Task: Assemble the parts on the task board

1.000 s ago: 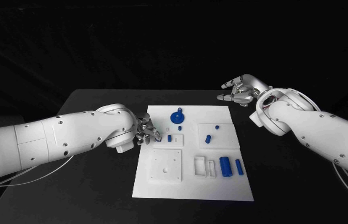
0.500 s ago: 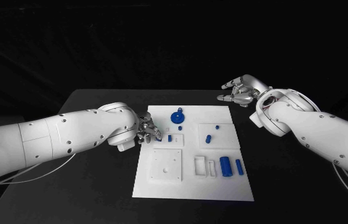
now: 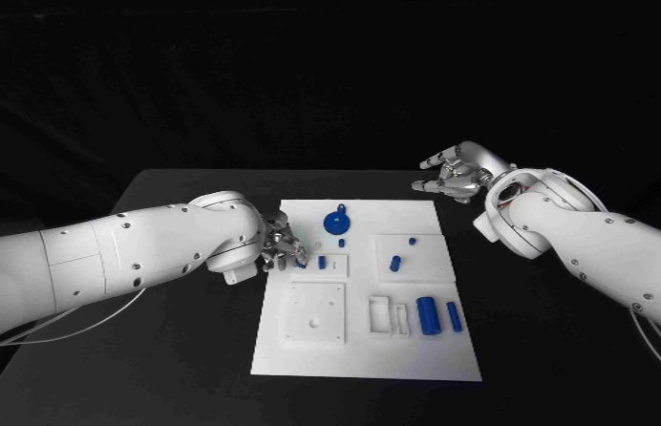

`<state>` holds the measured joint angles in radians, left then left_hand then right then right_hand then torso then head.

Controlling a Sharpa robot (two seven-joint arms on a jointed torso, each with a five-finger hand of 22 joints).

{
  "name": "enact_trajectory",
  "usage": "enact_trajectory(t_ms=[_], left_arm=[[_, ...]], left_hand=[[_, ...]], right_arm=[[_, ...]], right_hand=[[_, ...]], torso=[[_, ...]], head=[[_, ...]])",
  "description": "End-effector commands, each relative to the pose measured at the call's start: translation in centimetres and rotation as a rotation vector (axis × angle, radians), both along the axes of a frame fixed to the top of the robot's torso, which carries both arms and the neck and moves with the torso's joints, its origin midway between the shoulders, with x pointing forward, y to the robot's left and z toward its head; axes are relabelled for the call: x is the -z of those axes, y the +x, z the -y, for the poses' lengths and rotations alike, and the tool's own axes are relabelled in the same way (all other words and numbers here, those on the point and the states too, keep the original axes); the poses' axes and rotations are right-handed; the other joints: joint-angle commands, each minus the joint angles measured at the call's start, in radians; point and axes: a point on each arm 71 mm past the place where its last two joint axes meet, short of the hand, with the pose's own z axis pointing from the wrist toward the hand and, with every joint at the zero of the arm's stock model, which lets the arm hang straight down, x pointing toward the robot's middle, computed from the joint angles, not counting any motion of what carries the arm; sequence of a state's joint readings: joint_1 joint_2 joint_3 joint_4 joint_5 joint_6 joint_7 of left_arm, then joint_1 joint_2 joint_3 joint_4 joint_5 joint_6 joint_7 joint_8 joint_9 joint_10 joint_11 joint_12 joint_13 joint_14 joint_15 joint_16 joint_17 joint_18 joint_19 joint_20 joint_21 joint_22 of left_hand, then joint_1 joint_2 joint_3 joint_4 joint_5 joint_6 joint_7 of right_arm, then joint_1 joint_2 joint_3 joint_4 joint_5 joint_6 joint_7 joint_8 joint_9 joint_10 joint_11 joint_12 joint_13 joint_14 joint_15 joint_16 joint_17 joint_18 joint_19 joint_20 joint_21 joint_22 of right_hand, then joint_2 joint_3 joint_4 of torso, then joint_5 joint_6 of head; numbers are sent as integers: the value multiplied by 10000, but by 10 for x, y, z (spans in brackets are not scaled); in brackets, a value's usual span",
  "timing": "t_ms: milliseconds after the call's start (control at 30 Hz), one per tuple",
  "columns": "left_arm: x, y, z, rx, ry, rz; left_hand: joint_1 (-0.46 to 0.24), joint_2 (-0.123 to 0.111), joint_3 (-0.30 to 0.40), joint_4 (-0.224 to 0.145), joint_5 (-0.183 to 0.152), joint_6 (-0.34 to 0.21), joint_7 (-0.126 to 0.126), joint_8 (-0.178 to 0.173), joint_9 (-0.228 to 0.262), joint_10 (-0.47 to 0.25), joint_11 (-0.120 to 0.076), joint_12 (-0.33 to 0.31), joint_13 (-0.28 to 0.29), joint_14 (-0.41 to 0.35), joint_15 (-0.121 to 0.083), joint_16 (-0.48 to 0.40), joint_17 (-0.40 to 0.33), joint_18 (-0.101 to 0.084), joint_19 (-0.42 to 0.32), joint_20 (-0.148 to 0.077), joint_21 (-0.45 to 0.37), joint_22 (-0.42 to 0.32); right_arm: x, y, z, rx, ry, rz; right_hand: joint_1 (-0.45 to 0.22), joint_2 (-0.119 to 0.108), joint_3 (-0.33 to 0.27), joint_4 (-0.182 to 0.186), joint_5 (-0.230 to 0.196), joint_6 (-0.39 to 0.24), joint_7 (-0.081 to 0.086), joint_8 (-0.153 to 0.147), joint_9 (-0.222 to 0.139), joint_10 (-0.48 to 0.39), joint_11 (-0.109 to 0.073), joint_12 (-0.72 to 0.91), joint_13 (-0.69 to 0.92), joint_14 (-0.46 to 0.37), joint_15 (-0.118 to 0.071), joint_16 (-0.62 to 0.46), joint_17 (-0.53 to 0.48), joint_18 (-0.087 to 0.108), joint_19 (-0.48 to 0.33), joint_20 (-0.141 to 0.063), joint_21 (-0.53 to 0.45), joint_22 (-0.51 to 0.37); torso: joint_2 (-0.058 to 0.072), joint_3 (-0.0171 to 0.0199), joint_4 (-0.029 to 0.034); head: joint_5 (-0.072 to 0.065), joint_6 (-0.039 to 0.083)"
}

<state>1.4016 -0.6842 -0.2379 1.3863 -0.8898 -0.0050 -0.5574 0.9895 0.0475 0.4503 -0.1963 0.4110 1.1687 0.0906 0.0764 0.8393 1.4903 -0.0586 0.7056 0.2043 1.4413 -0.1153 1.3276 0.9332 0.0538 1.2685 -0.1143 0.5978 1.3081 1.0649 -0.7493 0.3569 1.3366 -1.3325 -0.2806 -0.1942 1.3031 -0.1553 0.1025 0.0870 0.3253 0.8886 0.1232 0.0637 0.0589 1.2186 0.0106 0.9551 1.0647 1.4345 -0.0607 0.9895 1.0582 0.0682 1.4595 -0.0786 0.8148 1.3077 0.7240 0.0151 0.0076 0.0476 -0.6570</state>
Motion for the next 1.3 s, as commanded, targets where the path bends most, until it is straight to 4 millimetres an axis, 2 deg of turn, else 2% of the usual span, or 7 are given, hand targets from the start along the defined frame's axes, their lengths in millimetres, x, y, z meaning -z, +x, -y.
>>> enact_trajectory(t_ms=[33,767,967,1133,1233,1300], left_arm=[[8,-6,7,474,173,-524],[7,-7,6,628,409,-396],[7,-6,8,610,351,-286],[7,-6,10,634,310,-240],[7,-6,12,683,296,-245],[7,-6,13,721,290,-253]], left_hand=[[84,97,22,-77,68,1958,-1302,21,-24,249,-247,37,18,70,-6,55,26,81,-29,64,41,184],[-187,235,39,-97,40,2042,-1337,111,40,248,-253,152,176,93,-3,171,202,128,-33,107,140,184],[-223,328,-14,-8,-268,2051,-1354,174,105,247,-260,194,208,94,2,200,231,138,-39,130,161,181],[-182,330,-55,16,-340,2046,-1356,193,123,246,-262,202,217,95,5,208,235,145,-42,137,169,180],[-141,357,-112,80,-560,2058,-1363,208,131,247,-263,221,233,99,9,226,263,147,-48,148,170,179],[-77,348,-161,116,-586,2058,-1364,211,130,246,-264,224,241,100,11,236,272,153,-46,157,178,180]], right_arm=[[0,0,-2,-139,-45,-28],[2,-1,-3,-168,-44,-62],[2,-1,-3,-176,-40,-64],[2,-1,-3,-175,-41,-65],[2,-1,-3,-176,-41,-65],[2,-1,-3,-177,-41,-65]], right_hand=[[-74,32,25,-37,42,56,-13,-59,-8,-30,1,-5,-3,0,1,-60,-16,113,21,2,-40,1032],[-77,38,29,-43,49,134,-17,-51,-2,-21,-1,9,8,3,-1,-56,-14,114,23,1,-45,1031],[-77,38,29,-43,49,134,-17,-51,-2,-21,-1,9,8,3,-1,-56,-14,114,23,1,-45,1031],[-77,38,29,-43,49,134,-17,-51,-2,-21,-1,9,8,3,-1,-56,-14,114,23,1,-45,1031],[-77,38,29,-43,49,134,-17,-51,-2,-21,-1,9,8,3,-1,-56,-14,114,23,1,-45,1031],[-77,38,29,-43,49,134,-17,-51,-2,-21,-1,9,8,3,-1,-56,-14,114,23,1,-45,1031]], torso=[[1,-5,6],[4,-10,8],[-4,-2,3],[2,-4,9],[3,2,10],[6,5,6]], head=[[-14,-16],[-16,-27],[-5,-19],[-5,-17],[-8,-24],[-7,-16]])
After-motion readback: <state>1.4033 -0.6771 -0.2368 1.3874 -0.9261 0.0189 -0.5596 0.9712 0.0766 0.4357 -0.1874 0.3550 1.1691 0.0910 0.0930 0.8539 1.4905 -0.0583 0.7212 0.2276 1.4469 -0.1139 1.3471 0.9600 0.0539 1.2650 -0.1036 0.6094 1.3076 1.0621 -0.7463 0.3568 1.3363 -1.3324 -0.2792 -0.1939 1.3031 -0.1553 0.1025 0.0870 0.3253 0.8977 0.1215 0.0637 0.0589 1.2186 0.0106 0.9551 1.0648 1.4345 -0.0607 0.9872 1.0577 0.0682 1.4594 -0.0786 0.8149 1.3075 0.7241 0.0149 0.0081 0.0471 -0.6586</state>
